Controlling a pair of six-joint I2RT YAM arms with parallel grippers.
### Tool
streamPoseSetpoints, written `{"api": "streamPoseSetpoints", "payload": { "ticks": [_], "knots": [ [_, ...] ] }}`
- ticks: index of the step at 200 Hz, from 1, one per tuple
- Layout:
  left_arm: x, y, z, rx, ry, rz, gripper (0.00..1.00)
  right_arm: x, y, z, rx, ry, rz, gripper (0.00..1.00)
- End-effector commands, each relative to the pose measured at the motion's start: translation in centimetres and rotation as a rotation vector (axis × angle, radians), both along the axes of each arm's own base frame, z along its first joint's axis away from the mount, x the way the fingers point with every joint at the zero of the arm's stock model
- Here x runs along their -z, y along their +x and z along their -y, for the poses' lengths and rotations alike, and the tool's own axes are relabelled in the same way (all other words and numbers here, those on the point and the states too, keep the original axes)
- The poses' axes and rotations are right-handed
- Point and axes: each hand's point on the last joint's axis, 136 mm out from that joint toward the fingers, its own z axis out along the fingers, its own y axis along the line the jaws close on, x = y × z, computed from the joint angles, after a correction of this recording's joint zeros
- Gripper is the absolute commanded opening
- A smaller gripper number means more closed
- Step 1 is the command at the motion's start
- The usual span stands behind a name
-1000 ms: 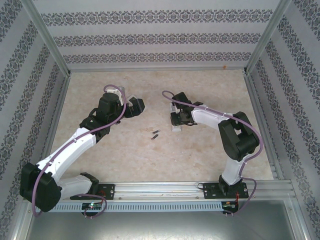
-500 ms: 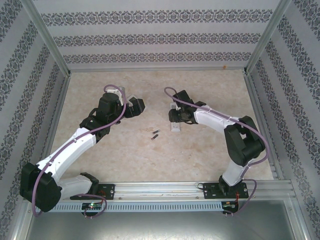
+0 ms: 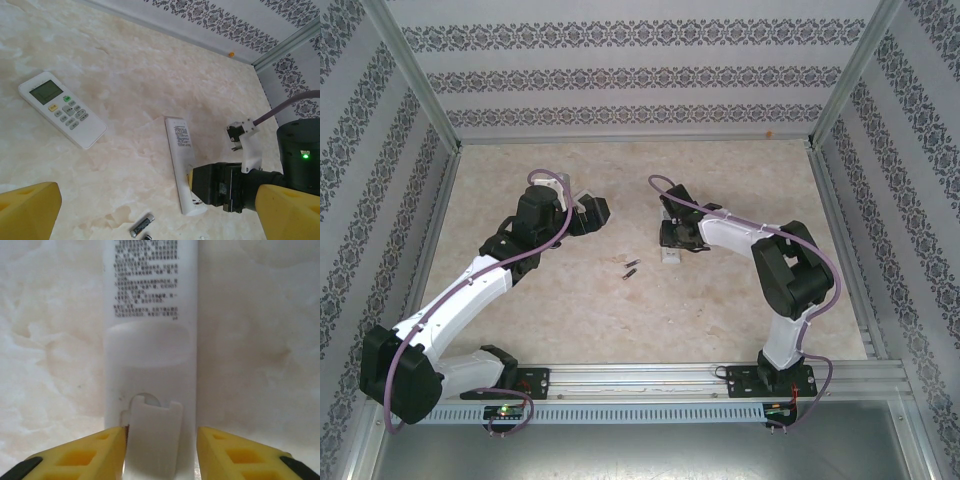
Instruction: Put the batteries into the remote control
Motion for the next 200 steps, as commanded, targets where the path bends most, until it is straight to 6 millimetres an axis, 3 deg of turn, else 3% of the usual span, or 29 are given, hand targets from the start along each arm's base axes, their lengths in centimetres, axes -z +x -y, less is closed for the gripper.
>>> {"api": "streamPoseSetpoints", "payload": {
  "ticks": [1, 59, 136, 200],
  "knots": [
    [-0.4, 0.1, 0.3, 0.006, -0.011, 0.026, 1.0, 0.6, -0.1, -0.1, 0.001, -0.039, -0.016, 0.42],
    [-0.5, 0.0, 0.1, 0.003, -0.007, 0.029, 1.0, 1.6, -0.9, 0.8, -0.024, -0.135, -0.075, 0.35],
    [-0.3, 0.2, 0.4, 0.008, -0.02, 0.018, 1.0, -0.1, -0.7, 0.6, -0.005, -0.066, -0.058, 0.3],
    [-0.2, 0.1, 0.4, 0.007, -0.019, 0.016, 1.0, -2.9, -0.2, -0.1, -0.014, 0.006, 0.018, 0.29]
  ]
}}
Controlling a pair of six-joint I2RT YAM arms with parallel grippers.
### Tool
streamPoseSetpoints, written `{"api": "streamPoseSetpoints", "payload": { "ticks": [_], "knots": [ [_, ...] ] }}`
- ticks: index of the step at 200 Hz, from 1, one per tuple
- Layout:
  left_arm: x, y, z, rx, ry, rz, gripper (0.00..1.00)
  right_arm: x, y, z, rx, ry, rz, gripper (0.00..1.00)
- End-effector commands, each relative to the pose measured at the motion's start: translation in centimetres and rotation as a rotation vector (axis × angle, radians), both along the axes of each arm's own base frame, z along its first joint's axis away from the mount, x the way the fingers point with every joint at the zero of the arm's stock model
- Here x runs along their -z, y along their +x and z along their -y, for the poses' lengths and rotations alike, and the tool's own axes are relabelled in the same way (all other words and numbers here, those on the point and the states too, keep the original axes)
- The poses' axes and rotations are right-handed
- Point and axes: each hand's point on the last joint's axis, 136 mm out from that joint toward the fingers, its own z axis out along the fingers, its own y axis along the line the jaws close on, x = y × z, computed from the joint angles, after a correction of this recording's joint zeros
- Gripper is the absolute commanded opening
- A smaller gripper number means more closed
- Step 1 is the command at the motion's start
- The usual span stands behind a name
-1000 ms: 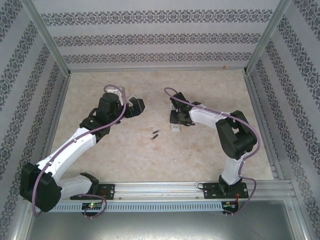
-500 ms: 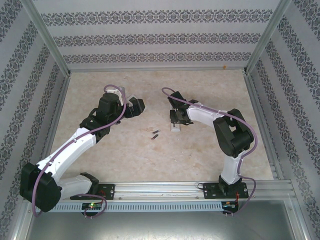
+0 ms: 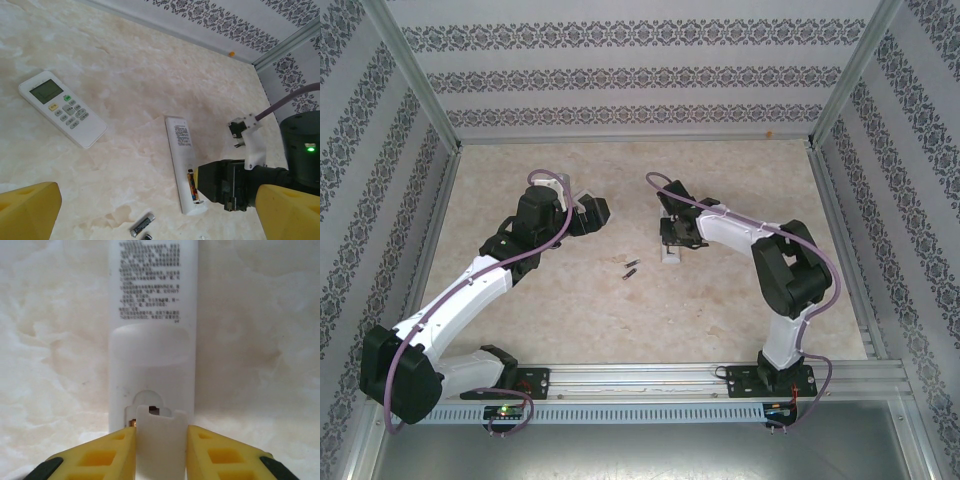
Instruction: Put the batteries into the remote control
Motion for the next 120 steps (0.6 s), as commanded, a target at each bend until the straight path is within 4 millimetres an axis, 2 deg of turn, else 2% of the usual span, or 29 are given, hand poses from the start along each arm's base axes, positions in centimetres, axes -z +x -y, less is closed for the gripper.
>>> {"api": "streamPoseSetpoints", "payload": {
  "ticks": [1, 41, 77, 120],
  "knots": [
    [-0.3, 0.2, 0.4, 0.006, -0.021, 0.019, 1.0, -1.7, -0.1, 0.1, 0.003, 0.035, 0.029, 0.29],
    [-0.3, 0.2, 0.5, 0.01, -0.024, 0.018, 1.0, -1.6, 0.1, -0.6, -0.017, 0.051, 0.047, 0.3],
    [-0.4, 0.1, 0.4, 0.008, -0.021, 0.02, 1.0, -0.4, 0.5, -1.2, -0.049, 0.022, 0.045, 0.31],
    [-0.4, 0.1, 0.2, 0.004, -0.014, 0.023, 1.0, 0.9, 0.3, -0.8, -0.048, -0.017, 0.028, 0.32]
  ]
}}
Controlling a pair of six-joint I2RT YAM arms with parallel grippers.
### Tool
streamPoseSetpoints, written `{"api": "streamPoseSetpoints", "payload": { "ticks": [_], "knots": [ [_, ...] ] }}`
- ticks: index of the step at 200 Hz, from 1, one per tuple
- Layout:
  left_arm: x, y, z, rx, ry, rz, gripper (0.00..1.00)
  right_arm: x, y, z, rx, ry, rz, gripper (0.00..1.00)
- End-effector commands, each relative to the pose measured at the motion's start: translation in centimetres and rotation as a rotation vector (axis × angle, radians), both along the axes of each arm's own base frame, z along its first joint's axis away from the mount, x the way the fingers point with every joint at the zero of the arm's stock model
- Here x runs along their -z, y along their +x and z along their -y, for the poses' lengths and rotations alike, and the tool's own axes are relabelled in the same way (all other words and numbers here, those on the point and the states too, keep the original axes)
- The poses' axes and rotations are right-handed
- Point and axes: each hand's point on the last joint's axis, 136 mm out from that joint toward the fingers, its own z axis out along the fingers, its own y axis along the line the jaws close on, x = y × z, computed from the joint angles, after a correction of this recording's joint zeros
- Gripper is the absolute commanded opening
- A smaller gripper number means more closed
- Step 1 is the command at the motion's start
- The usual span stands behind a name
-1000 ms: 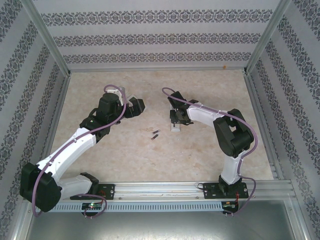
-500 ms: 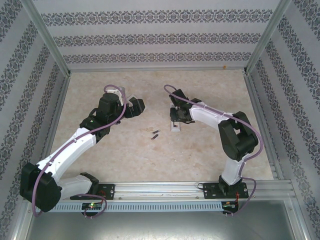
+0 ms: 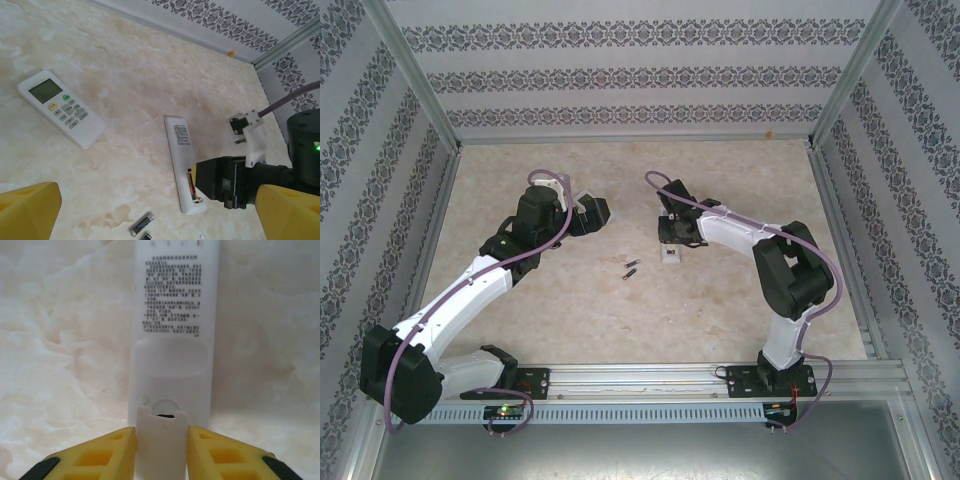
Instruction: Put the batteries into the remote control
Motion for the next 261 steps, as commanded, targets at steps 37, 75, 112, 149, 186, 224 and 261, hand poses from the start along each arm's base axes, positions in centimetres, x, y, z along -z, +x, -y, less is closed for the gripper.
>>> {"api": "streamPoseSetpoints", "payload": {
  "ticks": [37, 75, 112, 149, 186, 224, 261],
  "knots": [
    [-0.2, 0.3, 0.4, 0.007, -0.021, 0.016, 1.0, 1.4, -0.6, -0.2, -0.019, -0.031, -0.012, 0.35],
    [-0.3, 0.2, 0.4, 0.006, -0.019, 0.022, 1.0, 1.6, -0.8, 0.0, -0.02, -0.045, -0.016, 0.38],
    [-0.5, 0.3, 0.5, 0.007, -0.024, 0.023, 1.0, 0.6, -0.7, 0.1, -0.018, -0.048, -0.005, 0.42],
    [-0.5, 0.3, 0.5, 0.009, -0.027, 0.021, 1.0, -1.5, -0.6, 0.2, -0.018, -0.033, 0.033, 0.42],
    [-0.3, 0.4, 0.6, 0.008, -0.03, 0.019, 1.0, -1.6, -0.6, 0.2, -0.019, -0.037, 0.045, 0.29],
    [-0.5, 0.4, 0.6, 0.011, -0.03, 0.022, 1.0, 0.0, -0.8, 0.3, -0.019, -0.046, 0.011, 0.19],
    [-0.3, 0.4, 0.6, 0.009, -0.026, 0.018, 1.0, 1.7, -1.6, -0.1, -0.034, -0.045, -0.031, 0.14]
  ]
}}
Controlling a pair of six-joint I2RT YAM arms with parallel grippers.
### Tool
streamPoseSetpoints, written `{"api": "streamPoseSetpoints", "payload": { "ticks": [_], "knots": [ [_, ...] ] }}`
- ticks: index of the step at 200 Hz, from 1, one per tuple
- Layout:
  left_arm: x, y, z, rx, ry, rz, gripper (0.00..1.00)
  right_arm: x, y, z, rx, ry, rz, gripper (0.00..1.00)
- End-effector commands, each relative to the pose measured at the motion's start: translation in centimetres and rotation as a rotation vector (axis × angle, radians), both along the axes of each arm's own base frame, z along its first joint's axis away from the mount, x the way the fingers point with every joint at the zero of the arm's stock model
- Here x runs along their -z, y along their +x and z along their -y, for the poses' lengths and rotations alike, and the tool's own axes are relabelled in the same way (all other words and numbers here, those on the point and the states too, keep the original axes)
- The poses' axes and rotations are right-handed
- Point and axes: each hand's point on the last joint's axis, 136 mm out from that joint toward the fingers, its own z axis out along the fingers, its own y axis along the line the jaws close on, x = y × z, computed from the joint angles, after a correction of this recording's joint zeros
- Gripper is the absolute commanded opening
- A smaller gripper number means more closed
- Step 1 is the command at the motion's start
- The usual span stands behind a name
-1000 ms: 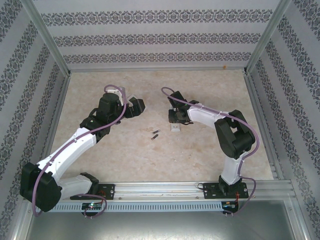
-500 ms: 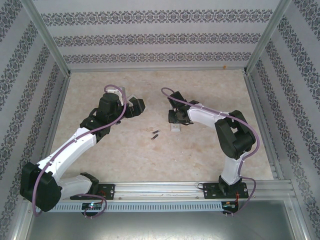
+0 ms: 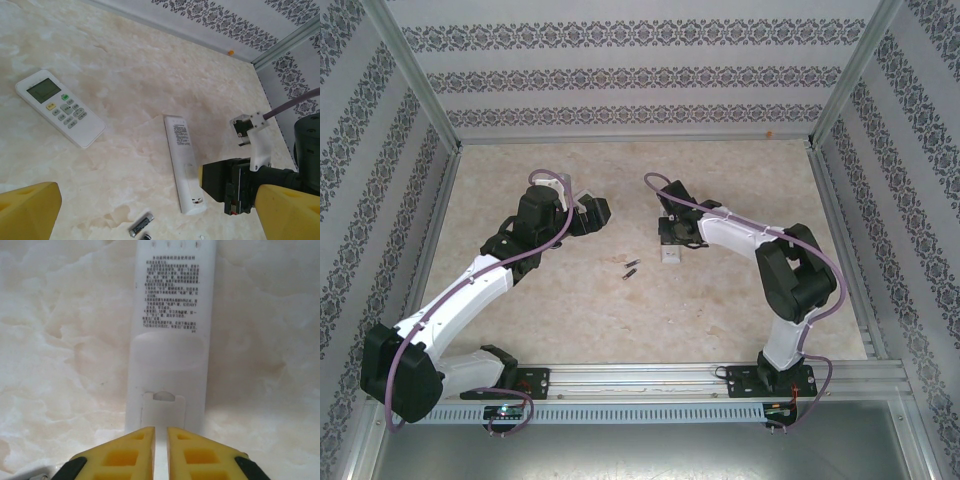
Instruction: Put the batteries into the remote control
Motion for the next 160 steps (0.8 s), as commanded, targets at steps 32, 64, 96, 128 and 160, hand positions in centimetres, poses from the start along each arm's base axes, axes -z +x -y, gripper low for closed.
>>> {"api": "streamPoseSetpoints", "payload": {
  "ticks": [32, 64, 96, 128, 160],
  "knots": [
    [-0.4, 0.3, 0.5, 0.006, -0.029, 0.018, 1.0, 3.2, -2.2, -0.2, -0.026, -0.042, -0.067, 0.14],
    [-0.5, 0.4, 0.7, 0.012, -0.039, 0.018, 1.0, 3.7, -2.9, 0.1, -0.027, -0.059, -0.081, 0.14],
    [-0.5, 0.3, 0.7, 0.01, -0.041, 0.013, 1.0, 4.1, -3.9, 0.2, -0.035, -0.064, -0.101, 0.14],
    [-0.4, 0.1, 0.6, 0.007, -0.046, 0.01, 1.0, 3.9, -4.9, 0.4, -0.036, -0.061, -0.111, 0.14],
    [-0.5, 0.1, 0.7, 0.009, -0.054, 0.009, 1.0, 4.1, -6.1, 0.5, -0.036, -0.041, -0.139, 0.14]
  ]
}}
